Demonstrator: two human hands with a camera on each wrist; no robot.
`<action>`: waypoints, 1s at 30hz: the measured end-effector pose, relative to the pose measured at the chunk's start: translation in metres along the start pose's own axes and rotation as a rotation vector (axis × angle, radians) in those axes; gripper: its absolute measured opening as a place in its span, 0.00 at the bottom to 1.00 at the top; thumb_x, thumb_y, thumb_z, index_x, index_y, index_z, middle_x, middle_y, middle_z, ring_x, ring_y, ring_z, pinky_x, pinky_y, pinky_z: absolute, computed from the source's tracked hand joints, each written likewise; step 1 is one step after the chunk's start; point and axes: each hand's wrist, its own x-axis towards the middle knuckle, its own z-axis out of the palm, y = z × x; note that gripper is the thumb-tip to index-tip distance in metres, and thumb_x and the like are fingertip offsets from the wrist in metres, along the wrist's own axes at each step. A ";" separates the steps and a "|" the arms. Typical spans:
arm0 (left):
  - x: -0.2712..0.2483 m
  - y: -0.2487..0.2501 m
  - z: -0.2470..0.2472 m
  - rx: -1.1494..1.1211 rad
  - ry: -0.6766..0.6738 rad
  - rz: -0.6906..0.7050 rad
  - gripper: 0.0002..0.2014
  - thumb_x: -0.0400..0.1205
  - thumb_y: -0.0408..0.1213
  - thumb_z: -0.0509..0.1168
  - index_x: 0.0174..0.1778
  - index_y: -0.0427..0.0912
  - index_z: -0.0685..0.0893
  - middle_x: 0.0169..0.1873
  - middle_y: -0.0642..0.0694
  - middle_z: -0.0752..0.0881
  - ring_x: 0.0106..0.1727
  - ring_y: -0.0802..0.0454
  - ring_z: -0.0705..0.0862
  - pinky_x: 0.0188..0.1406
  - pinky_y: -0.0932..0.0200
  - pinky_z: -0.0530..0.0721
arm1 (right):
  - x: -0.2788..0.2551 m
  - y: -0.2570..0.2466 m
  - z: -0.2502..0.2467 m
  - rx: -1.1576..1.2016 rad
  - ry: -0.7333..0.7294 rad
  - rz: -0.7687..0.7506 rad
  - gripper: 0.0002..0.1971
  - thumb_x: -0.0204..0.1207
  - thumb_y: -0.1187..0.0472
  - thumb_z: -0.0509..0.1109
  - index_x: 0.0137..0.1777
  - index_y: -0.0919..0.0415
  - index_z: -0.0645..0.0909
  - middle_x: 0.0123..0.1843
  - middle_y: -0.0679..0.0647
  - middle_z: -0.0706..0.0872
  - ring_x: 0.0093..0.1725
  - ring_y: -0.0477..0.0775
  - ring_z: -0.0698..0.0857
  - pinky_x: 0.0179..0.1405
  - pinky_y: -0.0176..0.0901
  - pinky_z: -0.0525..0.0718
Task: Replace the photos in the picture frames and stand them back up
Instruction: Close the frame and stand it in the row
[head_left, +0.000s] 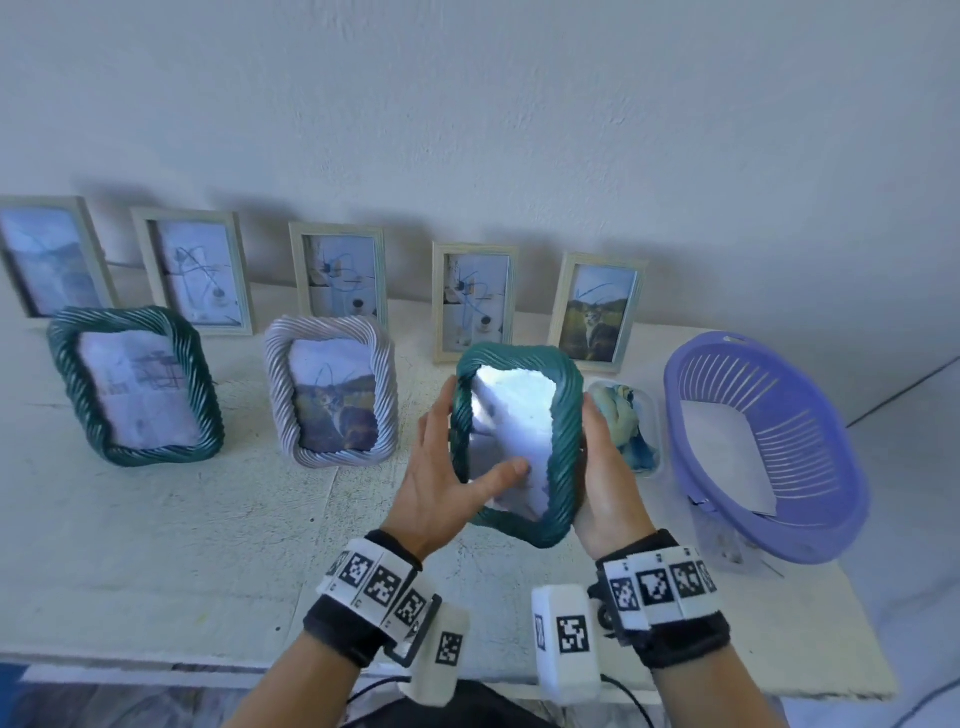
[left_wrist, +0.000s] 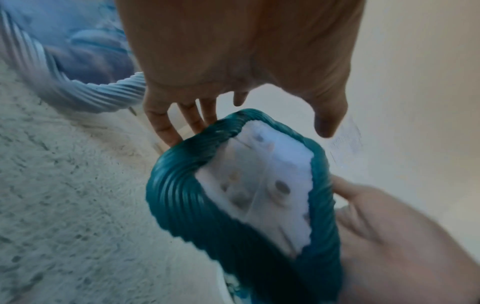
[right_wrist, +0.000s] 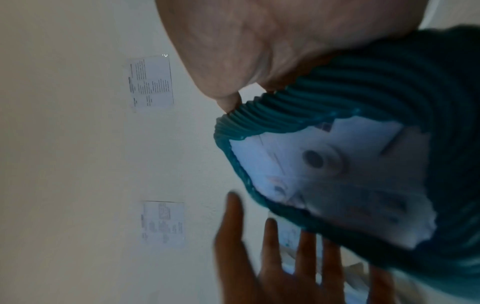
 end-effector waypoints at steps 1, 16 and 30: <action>0.003 0.002 -0.002 -0.086 0.012 -0.025 0.52 0.66 0.70 0.72 0.83 0.66 0.52 0.73 0.55 0.72 0.71 0.60 0.75 0.66 0.57 0.79 | 0.004 -0.002 -0.002 0.028 -0.030 0.009 0.27 0.84 0.39 0.53 0.67 0.58 0.82 0.63 0.62 0.87 0.63 0.63 0.86 0.67 0.60 0.80; 0.060 -0.006 -0.015 -0.147 -0.091 -0.062 0.41 0.75 0.76 0.46 0.83 0.61 0.57 0.82 0.54 0.65 0.81 0.56 0.66 0.80 0.41 0.68 | 0.101 -0.005 -0.029 -0.221 0.386 -0.069 0.20 0.80 0.44 0.64 0.50 0.60 0.89 0.49 0.57 0.92 0.53 0.59 0.88 0.58 0.56 0.85; 0.045 -0.028 -0.032 0.015 -0.179 -0.025 0.38 0.80 0.65 0.52 0.86 0.54 0.54 0.80 0.52 0.67 0.74 0.64 0.69 0.72 0.62 0.67 | 0.093 -0.004 -0.032 -0.454 0.495 -0.245 0.27 0.85 0.40 0.53 0.62 0.60 0.83 0.58 0.60 0.88 0.54 0.59 0.87 0.59 0.58 0.85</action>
